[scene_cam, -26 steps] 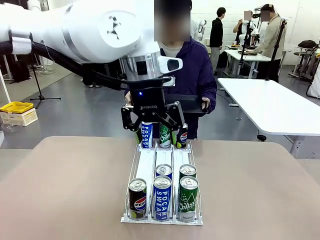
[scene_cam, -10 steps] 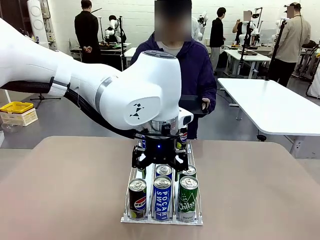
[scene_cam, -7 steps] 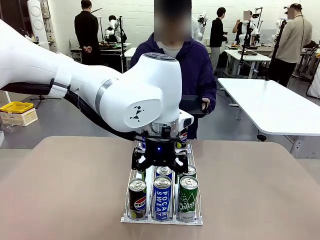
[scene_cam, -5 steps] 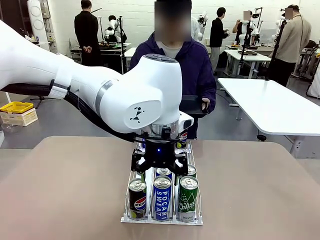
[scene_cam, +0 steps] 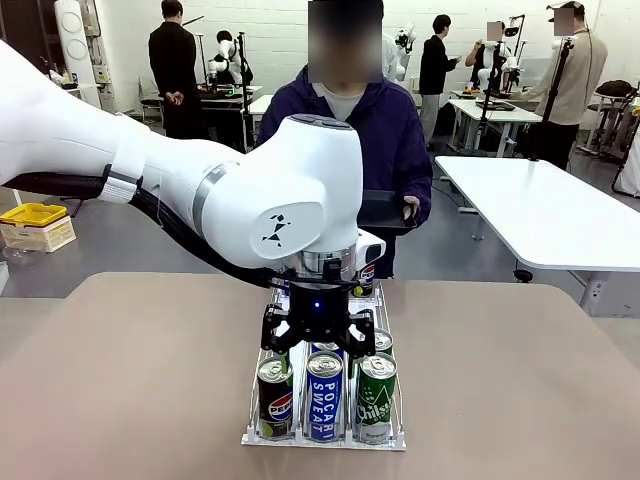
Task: Retrieve and hand over the desired beverage to the person.
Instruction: Pick up another can of the same type that the person held from the Automatic Can Dispenser.
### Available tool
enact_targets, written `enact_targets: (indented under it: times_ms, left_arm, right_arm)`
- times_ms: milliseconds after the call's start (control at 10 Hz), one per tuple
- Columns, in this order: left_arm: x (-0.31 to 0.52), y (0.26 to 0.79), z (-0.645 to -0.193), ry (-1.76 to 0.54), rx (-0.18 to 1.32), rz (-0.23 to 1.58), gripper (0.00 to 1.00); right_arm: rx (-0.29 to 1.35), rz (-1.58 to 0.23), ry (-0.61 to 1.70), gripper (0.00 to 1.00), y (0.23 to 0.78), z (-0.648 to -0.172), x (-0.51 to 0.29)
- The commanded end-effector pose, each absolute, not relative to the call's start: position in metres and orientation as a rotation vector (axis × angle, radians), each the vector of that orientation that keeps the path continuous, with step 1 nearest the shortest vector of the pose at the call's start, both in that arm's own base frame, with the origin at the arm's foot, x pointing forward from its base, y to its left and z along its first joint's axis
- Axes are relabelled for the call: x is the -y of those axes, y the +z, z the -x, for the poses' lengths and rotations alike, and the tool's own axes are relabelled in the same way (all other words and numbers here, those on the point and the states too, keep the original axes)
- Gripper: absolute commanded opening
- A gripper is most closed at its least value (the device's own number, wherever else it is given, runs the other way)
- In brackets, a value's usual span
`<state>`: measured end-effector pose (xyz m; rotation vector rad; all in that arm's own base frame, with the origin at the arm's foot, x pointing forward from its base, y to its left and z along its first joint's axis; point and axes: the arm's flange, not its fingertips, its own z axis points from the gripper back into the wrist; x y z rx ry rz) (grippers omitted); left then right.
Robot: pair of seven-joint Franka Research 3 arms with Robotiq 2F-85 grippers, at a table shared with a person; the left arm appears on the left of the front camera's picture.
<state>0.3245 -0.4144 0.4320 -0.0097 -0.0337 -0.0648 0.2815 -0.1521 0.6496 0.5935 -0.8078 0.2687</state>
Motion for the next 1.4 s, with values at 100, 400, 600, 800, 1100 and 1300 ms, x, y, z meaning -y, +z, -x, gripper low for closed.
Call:
enact_targets:
  times_ms: [100,400,600,800,1100,1300]
  left_arm:
    - [0.412,0.432,-0.324,-0.076,0.003,0.029,1.0]
    - [0.411,0.432,-0.325,-0.102,0.0,0.03,0.46]
    - [0.411,0.431,-0.324,-0.111,-0.005,0.025,0.41]
    - [0.411,0.431,-0.324,-0.114,-0.021,0.028,0.0]
    - [0.41,0.432,-0.325,-0.114,-0.023,0.03,0.04]
    - [0.409,0.461,-0.322,-0.065,0.005,0.035,0.0]
  right_arm:
    - [0.821,-0.624,0.283,1.0,0.648,-0.283,0.152]
    - [0.821,-0.624,0.283,1.0,0.648,-0.283,0.152]
    - [0.821,-0.624,0.283,1.0,0.648,-0.283,0.152]
    - [0.821,-0.624,0.283,1.0,0.648,-0.283,0.152]
    - [0.821,-0.624,0.283,1.0,0.648,-0.283,0.152]
    - [0.821,-0.624,0.283,1.0,0.648,-0.283,0.152]
